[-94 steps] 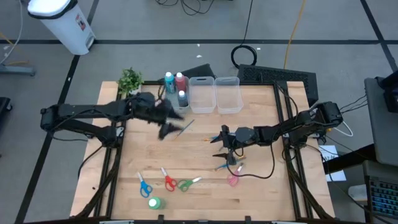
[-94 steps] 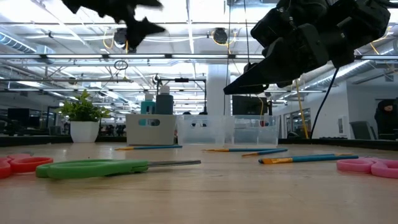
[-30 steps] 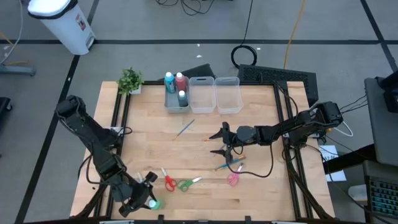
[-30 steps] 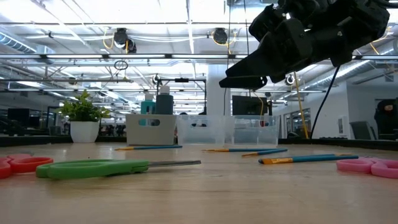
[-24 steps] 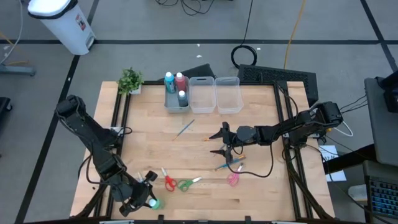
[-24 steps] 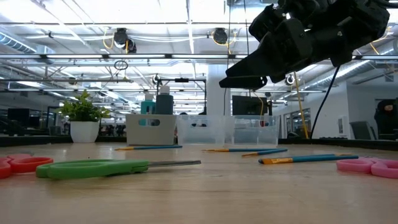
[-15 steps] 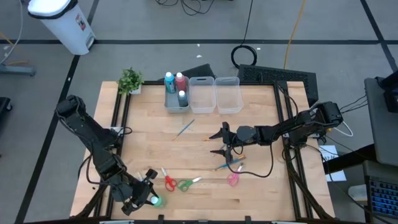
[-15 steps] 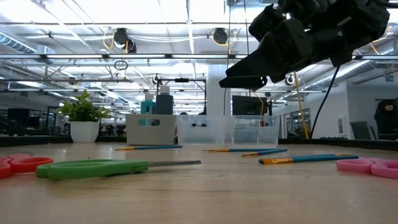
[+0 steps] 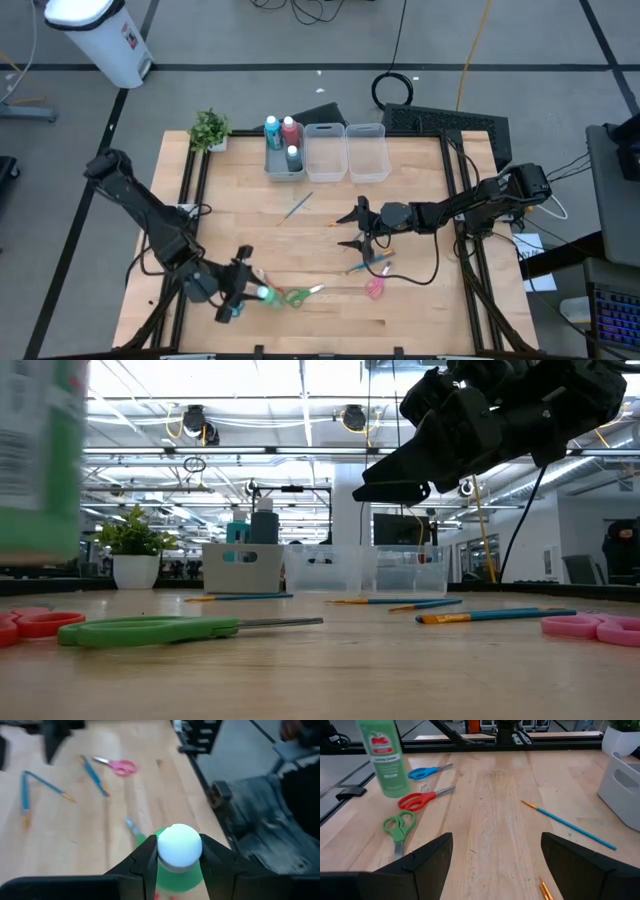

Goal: Pick & Place Paint Supplies
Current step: Put the green paint bottles into the gray bin

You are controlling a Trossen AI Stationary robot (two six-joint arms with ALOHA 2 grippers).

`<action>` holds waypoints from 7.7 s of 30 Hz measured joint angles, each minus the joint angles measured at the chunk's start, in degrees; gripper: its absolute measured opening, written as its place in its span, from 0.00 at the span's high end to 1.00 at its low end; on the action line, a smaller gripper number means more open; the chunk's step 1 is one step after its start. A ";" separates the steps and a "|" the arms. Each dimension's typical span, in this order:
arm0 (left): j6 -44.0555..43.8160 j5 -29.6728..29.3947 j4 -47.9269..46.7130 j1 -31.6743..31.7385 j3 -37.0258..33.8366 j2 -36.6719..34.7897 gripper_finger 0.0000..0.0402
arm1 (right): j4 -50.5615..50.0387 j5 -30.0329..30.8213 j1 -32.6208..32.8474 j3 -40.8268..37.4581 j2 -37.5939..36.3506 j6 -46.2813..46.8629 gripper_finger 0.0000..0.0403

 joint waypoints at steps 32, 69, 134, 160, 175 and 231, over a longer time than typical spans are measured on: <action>-4.52 -9.91 -11.61 19.33 0.10 -6.32 0.70 | 0.02 0.20 0.02 0.00 0.00 0.00 0.27; -3.74 -5.58 -14.13 34.93 0.12 -6.32 0.70 | 0.03 0.22 0.02 0.00 0.00 0.02 0.27; 23.89 -20.49 10.67 38.87 0.12 -25.72 0.70 | 0.46 0.22 0.00 0.02 0.00 0.02 0.27; 31.68 -31.38 15.44 42.59 0.12 -22.91 0.70 | 0.85 0.22 0.01 0.02 0.00 0.02 0.27; 26.83 -27.25 12.68 49.53 0.12 -19.47 0.70 | 0.85 0.22 0.02 0.02 0.00 0.02 0.27; 13.32 -4.41 2.07 67.62 0.14 -6.29 0.70 | 0.83 0.04 0.02 0.02 0.00 1.29 0.27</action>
